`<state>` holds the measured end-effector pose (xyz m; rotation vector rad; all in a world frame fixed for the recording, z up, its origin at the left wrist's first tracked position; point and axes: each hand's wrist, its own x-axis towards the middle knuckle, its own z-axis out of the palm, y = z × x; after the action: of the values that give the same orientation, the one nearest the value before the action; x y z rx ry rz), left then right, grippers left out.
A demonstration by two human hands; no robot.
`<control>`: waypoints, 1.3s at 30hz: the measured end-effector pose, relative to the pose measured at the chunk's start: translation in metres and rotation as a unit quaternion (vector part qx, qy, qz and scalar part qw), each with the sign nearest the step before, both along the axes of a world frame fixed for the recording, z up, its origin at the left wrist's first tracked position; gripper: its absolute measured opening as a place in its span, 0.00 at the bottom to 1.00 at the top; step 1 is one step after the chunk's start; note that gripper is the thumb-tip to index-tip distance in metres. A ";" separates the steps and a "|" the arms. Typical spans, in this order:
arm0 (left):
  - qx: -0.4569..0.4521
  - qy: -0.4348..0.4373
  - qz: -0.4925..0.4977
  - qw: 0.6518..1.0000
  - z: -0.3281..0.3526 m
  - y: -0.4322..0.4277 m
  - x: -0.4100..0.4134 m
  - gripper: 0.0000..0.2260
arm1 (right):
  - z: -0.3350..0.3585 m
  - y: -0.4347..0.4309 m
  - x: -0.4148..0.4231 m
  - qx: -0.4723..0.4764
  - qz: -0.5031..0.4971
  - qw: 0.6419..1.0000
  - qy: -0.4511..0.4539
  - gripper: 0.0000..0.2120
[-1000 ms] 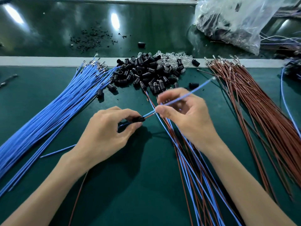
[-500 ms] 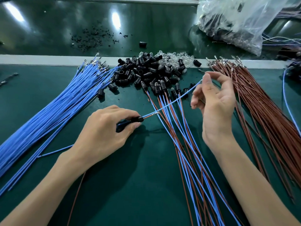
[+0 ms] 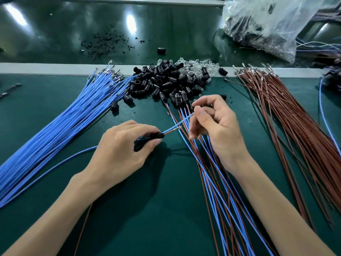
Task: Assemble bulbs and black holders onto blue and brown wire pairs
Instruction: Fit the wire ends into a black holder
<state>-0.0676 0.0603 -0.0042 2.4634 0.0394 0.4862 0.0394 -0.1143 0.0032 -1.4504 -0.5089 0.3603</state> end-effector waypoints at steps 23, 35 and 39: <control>-0.079 -0.046 -0.002 0.996 -0.010 -0.024 0.008 0.08 | -0.006 0.007 -0.013 -0.119 0.002 0.977 -0.175 0.06; -0.199 -0.037 -0.029 0.979 -0.014 -0.021 0.011 0.05 | 0.018 0.008 0.058 -0.214 -0.042 0.942 -0.254 0.06; -0.194 -0.035 -0.047 0.979 -0.014 -0.020 0.011 0.05 | 0.008 0.020 0.110 -0.397 -0.047 0.868 -0.296 0.10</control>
<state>-0.0565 0.0398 -0.0183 2.0549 -0.0113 0.4725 0.1499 -0.0946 0.0116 -2.4096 -0.8302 0.0145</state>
